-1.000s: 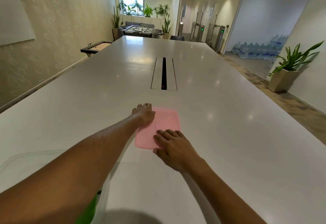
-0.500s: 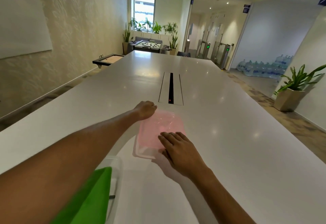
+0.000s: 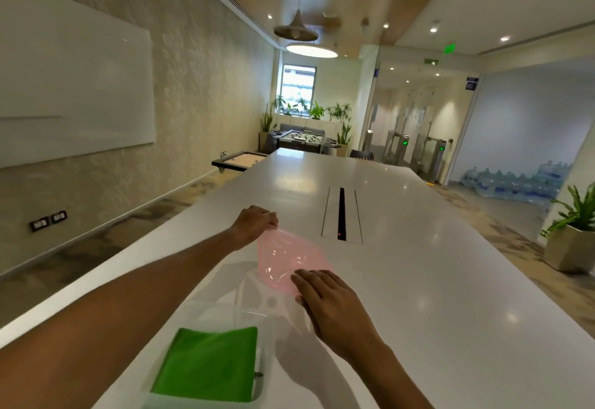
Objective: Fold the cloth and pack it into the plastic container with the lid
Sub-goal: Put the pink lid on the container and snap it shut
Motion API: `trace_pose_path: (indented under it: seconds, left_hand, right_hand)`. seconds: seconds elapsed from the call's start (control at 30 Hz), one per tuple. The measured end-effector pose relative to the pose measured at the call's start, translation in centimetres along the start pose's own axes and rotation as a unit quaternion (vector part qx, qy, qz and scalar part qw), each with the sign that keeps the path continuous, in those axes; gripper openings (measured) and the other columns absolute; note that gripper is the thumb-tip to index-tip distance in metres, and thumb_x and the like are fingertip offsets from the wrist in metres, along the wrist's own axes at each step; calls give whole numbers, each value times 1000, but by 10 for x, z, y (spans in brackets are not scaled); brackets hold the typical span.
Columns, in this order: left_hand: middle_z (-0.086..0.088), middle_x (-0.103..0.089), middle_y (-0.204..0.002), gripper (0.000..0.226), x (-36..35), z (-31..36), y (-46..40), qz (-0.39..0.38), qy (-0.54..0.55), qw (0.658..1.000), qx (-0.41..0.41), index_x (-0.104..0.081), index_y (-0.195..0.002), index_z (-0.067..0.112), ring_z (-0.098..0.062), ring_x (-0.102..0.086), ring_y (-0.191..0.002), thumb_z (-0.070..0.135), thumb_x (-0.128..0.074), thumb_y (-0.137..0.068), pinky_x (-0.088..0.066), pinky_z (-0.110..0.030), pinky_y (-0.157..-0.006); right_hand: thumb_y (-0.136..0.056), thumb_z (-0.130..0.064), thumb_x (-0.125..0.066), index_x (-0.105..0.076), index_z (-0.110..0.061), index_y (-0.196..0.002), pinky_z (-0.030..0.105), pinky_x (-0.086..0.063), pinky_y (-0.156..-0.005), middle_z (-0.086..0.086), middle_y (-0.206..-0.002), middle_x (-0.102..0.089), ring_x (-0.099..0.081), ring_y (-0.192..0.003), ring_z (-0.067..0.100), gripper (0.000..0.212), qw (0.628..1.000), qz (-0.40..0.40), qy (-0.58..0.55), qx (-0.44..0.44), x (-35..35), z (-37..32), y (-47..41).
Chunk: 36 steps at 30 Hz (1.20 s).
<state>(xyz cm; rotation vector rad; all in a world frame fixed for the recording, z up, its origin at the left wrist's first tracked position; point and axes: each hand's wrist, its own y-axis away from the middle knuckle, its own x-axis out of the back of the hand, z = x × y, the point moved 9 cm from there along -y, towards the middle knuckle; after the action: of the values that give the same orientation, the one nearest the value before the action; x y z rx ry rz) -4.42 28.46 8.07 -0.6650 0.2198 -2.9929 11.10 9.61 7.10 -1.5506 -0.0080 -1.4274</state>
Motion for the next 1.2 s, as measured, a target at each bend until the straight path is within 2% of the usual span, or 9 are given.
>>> trace_pose_path:
  seconds: [0.1,0.23,0.4,0.53,0.67,0.8,0.87,1.0,1.2]
  left_hand:
    - [-14,-73,-89,23,33,2,21,22,102,995,10,-73,-88,3,-23,-68,-81,19,-56,-91,-51,-31,-78]
    - [-17,-72,-84,22,72,0,56,56,272,960,27,-68,-84,2,-23,-67,-74,10,-49,-91,-51,-27,-69]
    - [-19,-67,-96,25,102,-3,99,51,402,914,4,-63,-92,2,-27,-61,-91,-2,-39,-95,-46,-33,-93]
    - [-15,-65,-112,28,130,-7,126,90,358,928,-58,-66,-99,5,-22,-61,-103,-9,-42,-93,-45,-29,-97]
    - [-10,-72,-106,18,147,-18,144,109,277,950,-99,-73,-100,8,-17,-65,-103,4,-67,-83,-47,-28,-95]
    - [-2,-76,-97,16,144,-47,156,96,243,963,-71,-77,-90,22,-12,-67,-97,12,-74,-77,-50,-19,-83]
    - [-1,-76,-97,16,140,-65,160,92,235,967,-41,-77,-91,21,-14,-68,-97,13,-75,-77,-51,-15,-74]
    - [-2,-75,-98,19,129,-93,165,97,214,972,17,-75,-98,15,-17,-68,-96,16,-75,-79,-54,-21,-73]
    - [-4,-72,-99,15,118,-123,163,107,199,970,89,-73,-99,13,-20,-66,-93,12,-69,-84,-53,-24,-65]
  right_hand:
    - [-97,-31,-38,-63,-15,-122,33,-54,-91,3,-118,-70,-68,-102,18,38,1000,25,-5,14,19,-25,-10]
    - [-100,-30,-36,-62,-9,-121,32,-56,-81,7,-108,-71,-68,-90,21,40,994,86,-62,-6,50,-55,-17]
    - [-98,-25,-37,-56,-8,-126,26,-52,-73,8,-103,-70,-64,-85,19,38,957,190,-196,-101,77,-71,-17]
    - [-100,-27,-34,-49,-26,-131,8,-48,-70,-12,-110,-63,-61,-91,-3,35,882,257,-337,-208,80,-73,-12]
    - [-101,-39,-27,-38,-41,-136,20,-52,-61,-8,-103,-63,-64,-79,11,37,799,268,-417,-342,56,-65,2]
    - [-103,-28,-27,-36,-38,-141,16,-51,-55,-7,-110,-59,-65,-73,16,40,743,226,-446,-445,12,-64,24]
    - [-103,-24,-29,-39,-33,-140,17,-52,-60,-1,-114,-60,-65,-83,22,40,721,198,-452,-487,-10,-63,34]
    - [-102,-21,-35,-42,-21,-141,47,-47,-100,10,-134,-55,-55,-117,29,40,714,162,-424,-534,-31,-60,45]
    - [-94,-14,-52,-44,-11,-138,47,-45,-101,12,-132,-50,-52,-117,27,45,723,114,-399,-552,-46,-56,49]
